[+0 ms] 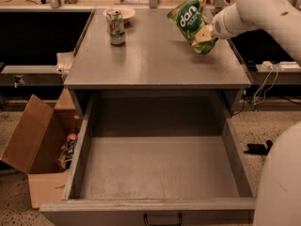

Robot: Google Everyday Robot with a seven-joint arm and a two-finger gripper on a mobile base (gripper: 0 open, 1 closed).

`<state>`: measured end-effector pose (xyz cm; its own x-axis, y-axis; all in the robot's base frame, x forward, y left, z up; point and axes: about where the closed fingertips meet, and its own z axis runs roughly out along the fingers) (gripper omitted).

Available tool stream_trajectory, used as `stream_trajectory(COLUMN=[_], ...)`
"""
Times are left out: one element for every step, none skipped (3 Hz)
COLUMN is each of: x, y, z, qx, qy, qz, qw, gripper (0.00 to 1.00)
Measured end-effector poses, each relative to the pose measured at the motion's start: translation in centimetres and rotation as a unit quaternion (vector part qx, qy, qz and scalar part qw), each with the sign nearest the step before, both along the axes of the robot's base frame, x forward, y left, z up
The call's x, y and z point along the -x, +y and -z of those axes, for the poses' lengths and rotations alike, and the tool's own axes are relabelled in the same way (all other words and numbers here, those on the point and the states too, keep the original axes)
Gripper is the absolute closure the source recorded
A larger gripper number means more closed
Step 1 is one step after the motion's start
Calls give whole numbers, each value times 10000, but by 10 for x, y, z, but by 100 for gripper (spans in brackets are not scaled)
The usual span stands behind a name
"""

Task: Pick green rice chip bag from top drawer and place on counter

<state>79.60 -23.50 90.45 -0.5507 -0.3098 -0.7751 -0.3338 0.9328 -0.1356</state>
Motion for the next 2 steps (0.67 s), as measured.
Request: stream_trajectory(x=[-4,-5], y=[-1,-2], z=[8,11], qx=[-136,-187], qy=[110,171], qz=[-5,-9], qw=[9998,9997], gripper=[69,46])
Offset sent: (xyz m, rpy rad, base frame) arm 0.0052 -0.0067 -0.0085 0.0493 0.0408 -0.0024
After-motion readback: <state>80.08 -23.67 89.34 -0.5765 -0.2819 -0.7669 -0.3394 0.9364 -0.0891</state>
